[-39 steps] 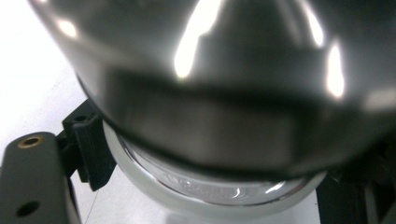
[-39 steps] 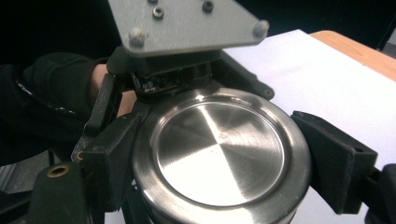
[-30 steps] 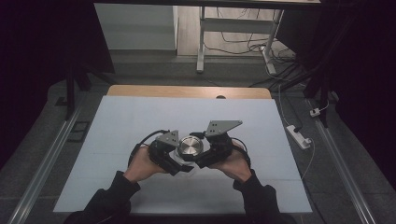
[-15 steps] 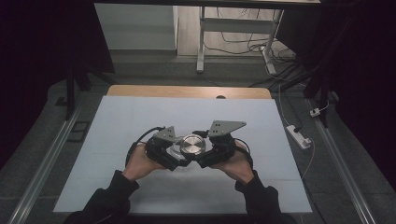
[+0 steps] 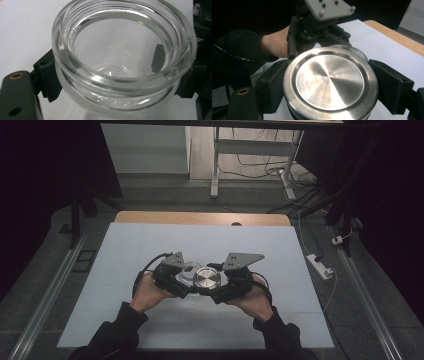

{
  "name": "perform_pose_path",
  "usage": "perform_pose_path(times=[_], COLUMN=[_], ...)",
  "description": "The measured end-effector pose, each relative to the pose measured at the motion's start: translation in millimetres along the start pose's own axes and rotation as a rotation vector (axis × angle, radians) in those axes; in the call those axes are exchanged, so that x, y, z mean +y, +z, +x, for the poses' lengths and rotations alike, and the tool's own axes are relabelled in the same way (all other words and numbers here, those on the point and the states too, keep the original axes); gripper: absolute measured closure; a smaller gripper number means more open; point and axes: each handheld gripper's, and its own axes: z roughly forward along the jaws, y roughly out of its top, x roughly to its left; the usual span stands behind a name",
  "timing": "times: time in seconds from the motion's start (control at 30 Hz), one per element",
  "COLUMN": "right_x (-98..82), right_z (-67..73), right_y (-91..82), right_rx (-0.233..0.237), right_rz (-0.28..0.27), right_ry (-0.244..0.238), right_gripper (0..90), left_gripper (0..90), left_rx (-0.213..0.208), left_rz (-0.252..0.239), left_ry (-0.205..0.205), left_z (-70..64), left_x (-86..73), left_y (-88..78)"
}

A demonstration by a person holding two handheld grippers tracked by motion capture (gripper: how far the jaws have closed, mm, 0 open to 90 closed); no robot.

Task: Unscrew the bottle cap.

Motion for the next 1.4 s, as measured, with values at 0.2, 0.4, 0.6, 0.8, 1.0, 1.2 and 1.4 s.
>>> perform_pose_path(times=[0.2,0.4,0.6,0.8,1.0,1.2,1.4], right_x=[-3.5,-6.7,-11.0,-18.2,-25.8,-32.0,-42.2], right_z=[5.3,10.8,15.4,18.5,22.6,26.4,30.2], right_y=[-1.7,-3.6,-4.6,-3.2,-0.1,1.4,3.6], right_rx=[-0.003,-0.001,0.0,-0.005,-0.002,-0.003,-0.004], right_rz=[0.0,-0.004,0.0,0.0,-0.007,-0.003,0.002], right_ry=[0.004,0.001,-0.004,-0.006,0.002,-0.004,-0.004], right_gripper=[19.5,19.5,19.5,19.4,19.5,19.5,19.5], left_gripper=[15.0,15.0,15.0,15.0,15.0,15.0,15.0], left_rx=[0.019,0.035,0.052,0.069,0.081,0.087,0.096], left_rz=[-0.014,-0.021,-0.03,-0.045,-0.053,-0.06,-0.059], left_ry=[-0.016,-0.019,-0.033,-0.037,-0.042,-0.044,-0.042], left_z=[3.0,5.3,9.3,12.9,16.7,21.2,24.8], left_x=[0.4,1.7,3.2,5.9,8.0,11.3,15.9], left_y=[-4.3,-9.0,-12.6,-16.9,-15.3,-14.0,-11.4])
